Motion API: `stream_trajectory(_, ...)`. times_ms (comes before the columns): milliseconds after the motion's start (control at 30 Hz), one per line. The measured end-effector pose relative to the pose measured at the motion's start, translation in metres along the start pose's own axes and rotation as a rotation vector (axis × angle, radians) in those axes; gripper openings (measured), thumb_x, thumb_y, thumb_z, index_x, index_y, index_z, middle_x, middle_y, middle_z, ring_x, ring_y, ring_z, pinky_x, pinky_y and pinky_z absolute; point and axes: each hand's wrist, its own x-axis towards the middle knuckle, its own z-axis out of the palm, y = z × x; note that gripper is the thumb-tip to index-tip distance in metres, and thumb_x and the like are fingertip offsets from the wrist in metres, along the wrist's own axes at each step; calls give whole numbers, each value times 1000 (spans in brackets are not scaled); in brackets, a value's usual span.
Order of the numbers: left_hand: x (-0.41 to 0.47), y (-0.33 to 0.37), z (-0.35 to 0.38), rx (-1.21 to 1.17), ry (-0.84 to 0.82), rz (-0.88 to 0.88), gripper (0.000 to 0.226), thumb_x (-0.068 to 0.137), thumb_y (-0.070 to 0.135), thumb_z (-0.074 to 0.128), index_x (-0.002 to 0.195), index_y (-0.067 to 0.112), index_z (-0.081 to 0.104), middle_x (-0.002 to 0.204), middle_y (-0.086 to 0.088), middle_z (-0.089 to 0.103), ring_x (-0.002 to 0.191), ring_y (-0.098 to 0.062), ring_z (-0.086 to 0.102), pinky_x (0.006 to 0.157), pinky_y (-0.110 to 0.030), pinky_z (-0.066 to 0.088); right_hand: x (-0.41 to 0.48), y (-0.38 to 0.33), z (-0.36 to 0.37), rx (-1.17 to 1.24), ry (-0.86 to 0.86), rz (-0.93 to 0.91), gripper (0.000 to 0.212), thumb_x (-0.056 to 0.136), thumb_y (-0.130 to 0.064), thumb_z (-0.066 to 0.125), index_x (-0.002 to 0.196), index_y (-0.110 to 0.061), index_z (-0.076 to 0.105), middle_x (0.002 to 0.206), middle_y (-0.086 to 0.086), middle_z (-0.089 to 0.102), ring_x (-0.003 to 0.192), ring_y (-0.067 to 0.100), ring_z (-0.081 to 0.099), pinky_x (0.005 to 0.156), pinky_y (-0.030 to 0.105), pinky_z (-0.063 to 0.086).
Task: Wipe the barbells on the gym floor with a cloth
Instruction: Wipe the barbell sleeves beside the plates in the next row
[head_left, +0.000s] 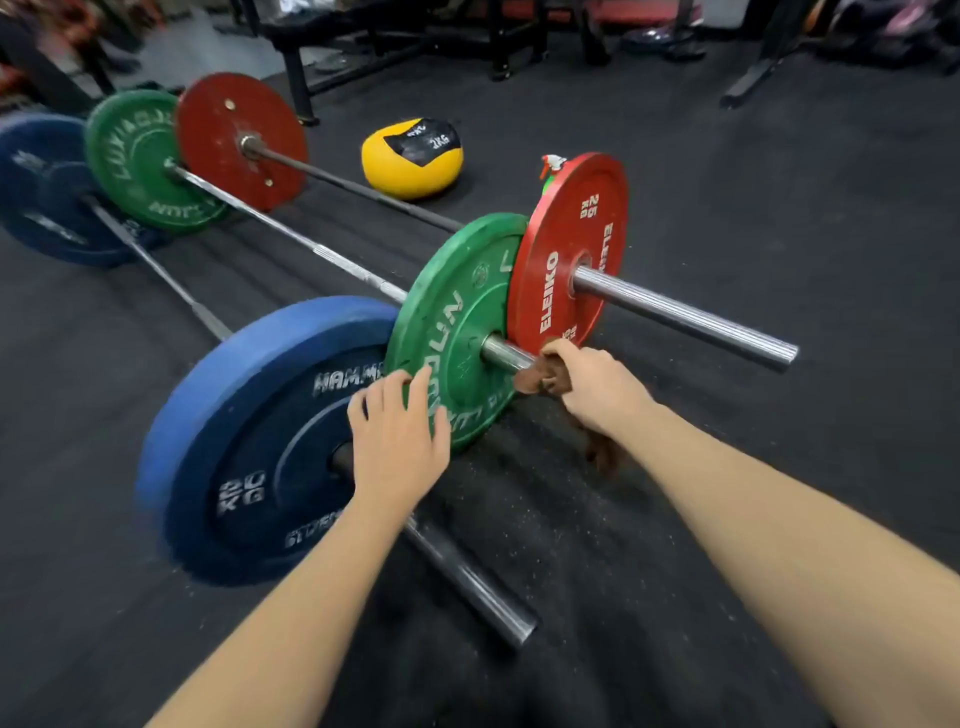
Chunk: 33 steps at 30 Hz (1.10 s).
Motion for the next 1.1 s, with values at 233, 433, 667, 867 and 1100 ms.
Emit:
stream_trajectory(233, -21, 30, 53, 112, -222, -495, 55, 90, 48, 53, 129, 9, 61, 117, -20, 55, 103, -42, 49, 85, -59, 42, 56, 70, 82, -113, -17, -244, 53, 82, -25, 74, 130, -25, 53, 139, 7, 43, 119, 33, 53, 91, 44, 54)
stream_trajectory(433, -46, 38, 59, 82, -333, -717, 60, 96, 53, 50, 142, 14, 52, 132, -23, 49, 118, -45, 43, 95, -65, 38, 65, 84, 97, 76, 114, -236, 52, 75, -17, 78, 123, -22, 59, 136, 9, 54, 107, 31, 62, 77, 40, 56)
stream_trajectory(667, -35, 46, 63, 182, -370, -630, 68, 96, 61, 40, 151, 21, 45, 133, -19, 54, 116, -44, 48, 94, -63, 41, 67, 86, 98, 104, 236, -238, 69, 69, -10, 82, 134, -17, 58, 116, 10, 66, 100, 28, 69, 74, 37, 59)
stream_trajectory(867, -36, 47, 60, 171, -356, -564, 64, 99, 58, 40, 153, 23, 44, 131, -16, 56, 112, -40, 52, 92, -60, 41, 65, 82, 101, 73, 297, -220, 75, 71, -10, 82, 140, -13, 54, 109, 11, 64, 97, 30, 66, 73, 38, 59)
stream_trajectory(1100, -37, 40, 63, 138, -323, -592, 65, 100, 58, 36, 155, 23, 42, 128, -17, 57, 110, -40, 53, 92, -60, 39, 65, 79, 103, 47, 296, -222, 63, 79, -12, 75, 139, -15, 55, 115, 11, 64, 102, 30, 66, 75, 39, 59)
